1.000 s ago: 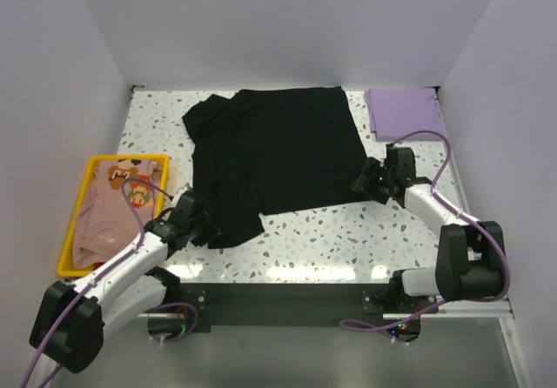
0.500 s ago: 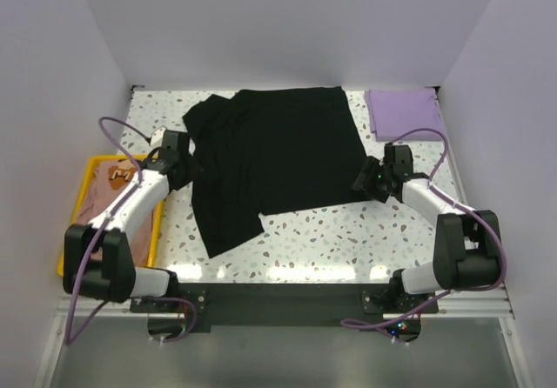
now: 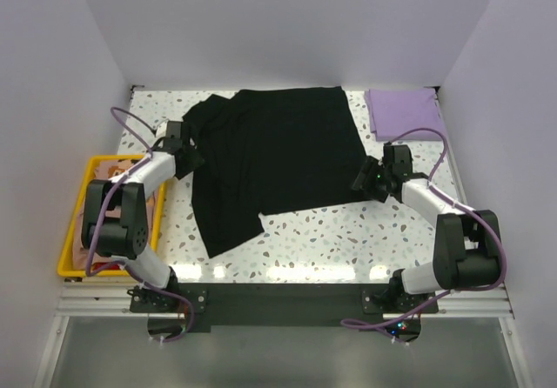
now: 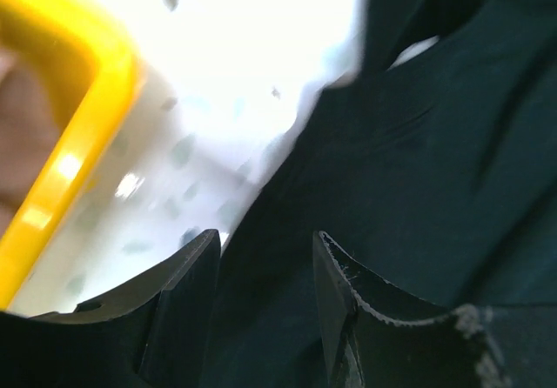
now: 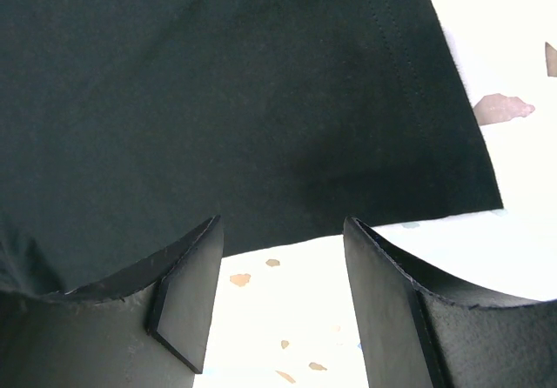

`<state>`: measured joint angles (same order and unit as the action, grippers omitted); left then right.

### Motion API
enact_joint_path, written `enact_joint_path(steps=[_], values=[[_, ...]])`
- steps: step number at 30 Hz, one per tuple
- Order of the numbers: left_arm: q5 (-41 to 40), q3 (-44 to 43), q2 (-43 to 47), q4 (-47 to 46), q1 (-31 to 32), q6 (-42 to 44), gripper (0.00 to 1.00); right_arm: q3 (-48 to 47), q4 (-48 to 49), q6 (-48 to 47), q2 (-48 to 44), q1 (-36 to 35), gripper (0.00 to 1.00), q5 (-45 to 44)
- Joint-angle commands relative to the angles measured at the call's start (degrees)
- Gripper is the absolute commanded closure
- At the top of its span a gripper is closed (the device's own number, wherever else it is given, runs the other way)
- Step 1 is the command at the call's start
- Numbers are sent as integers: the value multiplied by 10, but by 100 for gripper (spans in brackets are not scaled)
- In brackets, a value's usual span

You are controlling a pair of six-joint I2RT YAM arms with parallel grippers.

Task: Fold and stack the t-shirts
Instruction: Flatten the tshirt out

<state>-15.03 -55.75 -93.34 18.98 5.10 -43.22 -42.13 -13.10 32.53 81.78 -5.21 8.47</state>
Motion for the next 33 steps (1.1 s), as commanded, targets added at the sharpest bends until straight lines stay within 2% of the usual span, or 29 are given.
enact_joint_path(steps=[1, 7, 13, 17, 21, 22, 27, 33], values=[[22, -43, -31, -84, -4, 29, 49, -2, 19, -4, -11, -3, 39, 3], [24, -90, -96, -88, -9, 44, 53, -1, 22, -5, -10, -4, 39, 8], [17, -118, -119, -106, -17, 63, 54, 3, 26, -5, -13, -4, 39, 12], [16, -130, -132, -116, -19, 76, 59, 4, 29, -4, -9, -5, 39, 15], [14, -130, -144, -115, -18, 76, 71, 6, 32, -4, -10, -5, 39, 15], [13, -128, -145, -117, -18, 75, 79, 6, 31, -5, -8, -5, 39, 15], [5, -108, -140, -118, -18, 66, 97, 6, 33, -5, -6, -7, 39, 18], [-15, -89, -124, -83, -21, 37, 100, 8, 38, -2, 0, -7, 39, 21]])
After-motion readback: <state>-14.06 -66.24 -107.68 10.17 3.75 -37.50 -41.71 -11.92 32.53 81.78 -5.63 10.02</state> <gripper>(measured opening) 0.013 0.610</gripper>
